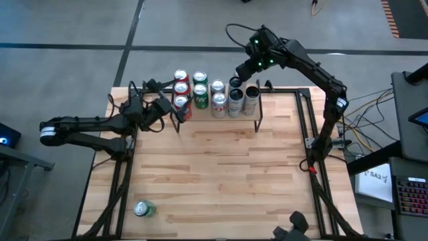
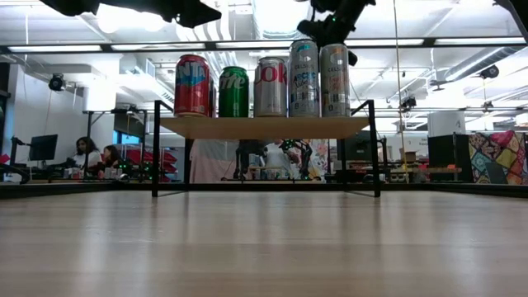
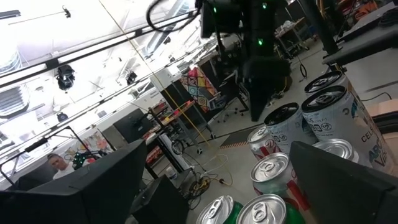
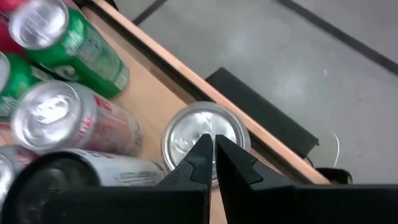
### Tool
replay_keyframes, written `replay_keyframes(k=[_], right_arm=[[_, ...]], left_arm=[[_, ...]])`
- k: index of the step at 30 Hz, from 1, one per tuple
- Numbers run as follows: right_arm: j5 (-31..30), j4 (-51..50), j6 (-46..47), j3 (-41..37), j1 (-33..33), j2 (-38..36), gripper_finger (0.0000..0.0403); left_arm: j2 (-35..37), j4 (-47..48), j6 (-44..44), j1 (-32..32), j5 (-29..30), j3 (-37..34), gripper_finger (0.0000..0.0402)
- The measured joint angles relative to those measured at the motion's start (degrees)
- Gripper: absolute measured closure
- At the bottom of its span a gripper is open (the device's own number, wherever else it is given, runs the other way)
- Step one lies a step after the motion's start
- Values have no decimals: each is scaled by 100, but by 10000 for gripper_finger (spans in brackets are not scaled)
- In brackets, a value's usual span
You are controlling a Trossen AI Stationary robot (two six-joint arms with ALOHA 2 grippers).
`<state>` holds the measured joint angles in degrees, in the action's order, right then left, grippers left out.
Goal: Place canned beverage on shelf
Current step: Put the silver soda can on the shelf aligned with the other silver soda can
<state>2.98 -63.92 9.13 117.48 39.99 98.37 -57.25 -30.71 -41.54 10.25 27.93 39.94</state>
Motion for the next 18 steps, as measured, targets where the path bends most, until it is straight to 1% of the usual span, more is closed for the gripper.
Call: replay_keyframes(k=[6,12,15,18], right_arm=[[-55,-184,-29,283,48,-7,394],[-618,-566,-295,418,251,-7,394],[-652,-791,-626,417,425,-7,394],[-620,-872,-1016,365,589,-7,394]], left_arm=[[0,42,0,0,-1,0,20],[1,93,19,-1,1,0,20],[2,71,35,1,2,0,21],[2,70,28,3,2,0,35]])
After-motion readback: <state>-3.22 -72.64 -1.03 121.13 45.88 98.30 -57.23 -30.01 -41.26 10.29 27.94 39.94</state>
